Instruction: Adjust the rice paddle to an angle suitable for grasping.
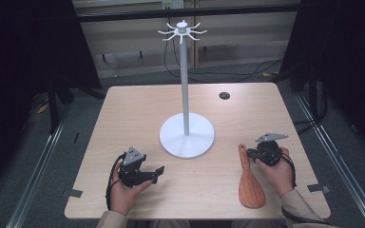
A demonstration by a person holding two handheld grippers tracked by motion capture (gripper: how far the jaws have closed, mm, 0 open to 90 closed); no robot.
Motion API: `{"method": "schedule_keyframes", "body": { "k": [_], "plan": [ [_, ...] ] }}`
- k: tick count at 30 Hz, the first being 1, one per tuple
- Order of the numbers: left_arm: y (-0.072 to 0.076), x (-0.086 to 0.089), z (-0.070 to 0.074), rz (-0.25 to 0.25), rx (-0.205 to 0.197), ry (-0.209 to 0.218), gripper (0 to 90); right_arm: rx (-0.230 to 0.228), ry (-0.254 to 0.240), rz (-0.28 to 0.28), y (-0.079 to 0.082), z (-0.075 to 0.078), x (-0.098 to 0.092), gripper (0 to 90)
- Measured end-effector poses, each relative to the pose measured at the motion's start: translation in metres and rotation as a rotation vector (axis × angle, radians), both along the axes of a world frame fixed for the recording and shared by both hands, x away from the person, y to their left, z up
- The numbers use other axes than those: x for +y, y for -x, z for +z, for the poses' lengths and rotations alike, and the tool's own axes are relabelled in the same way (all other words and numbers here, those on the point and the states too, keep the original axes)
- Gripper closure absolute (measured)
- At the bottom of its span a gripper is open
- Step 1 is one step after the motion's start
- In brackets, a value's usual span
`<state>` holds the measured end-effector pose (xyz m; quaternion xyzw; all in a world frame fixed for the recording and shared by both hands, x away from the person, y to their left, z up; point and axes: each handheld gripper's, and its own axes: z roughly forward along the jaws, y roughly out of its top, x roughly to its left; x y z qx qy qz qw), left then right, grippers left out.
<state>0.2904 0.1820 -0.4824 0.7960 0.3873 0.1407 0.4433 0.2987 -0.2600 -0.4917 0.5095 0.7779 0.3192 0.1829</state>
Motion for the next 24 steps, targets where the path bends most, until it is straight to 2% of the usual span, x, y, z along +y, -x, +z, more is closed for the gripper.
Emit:
{"method": "schedule_keyframes", "body": {
  "k": [3, 6, 8, 10, 14, 16, 24],
  "plan": [
    [0.000, 0.001, 0.000, 0.003, -0.001, -0.003, 14.0, 0.001, 0.007, 0.012, -0.001, 0.001, 0.002, 83.4],
    [-0.001, 0.002, 0.000, -0.004, 0.003, -0.006, 14.0, 0.012, 0.003, -0.004, 0.000, 0.005, 0.003, 79.4],
    [-0.001, 0.002, 0.000, -0.001, 0.005, -0.007, 13.8, 0.031, -0.004, -0.030, 0.001, 0.009, 0.002, 73.6],
    [-0.001, 0.002, 0.001, -0.004, 0.006, -0.005, 13.8, 0.070, -0.024, -0.054, 0.003, 0.013, 0.004, 68.8],
    [-0.001, 0.001, 0.001, -0.007, -0.001, -0.007, 13.8, 0.106, -0.019, -0.084, 0.005, 0.018, 0.010, 59.0],
    [-0.001, 0.000, 0.002, -0.009, -0.002, -0.007, 13.8, 0.123, -0.029, -0.098, 0.006, 0.020, 0.013, 57.9],
    [0.000, 0.000, 0.003, -0.007, -0.007, -0.005, 13.8, 0.231, 0.042, -0.148, 0.006, 0.019, 0.026, 49.6]
  ]
}}
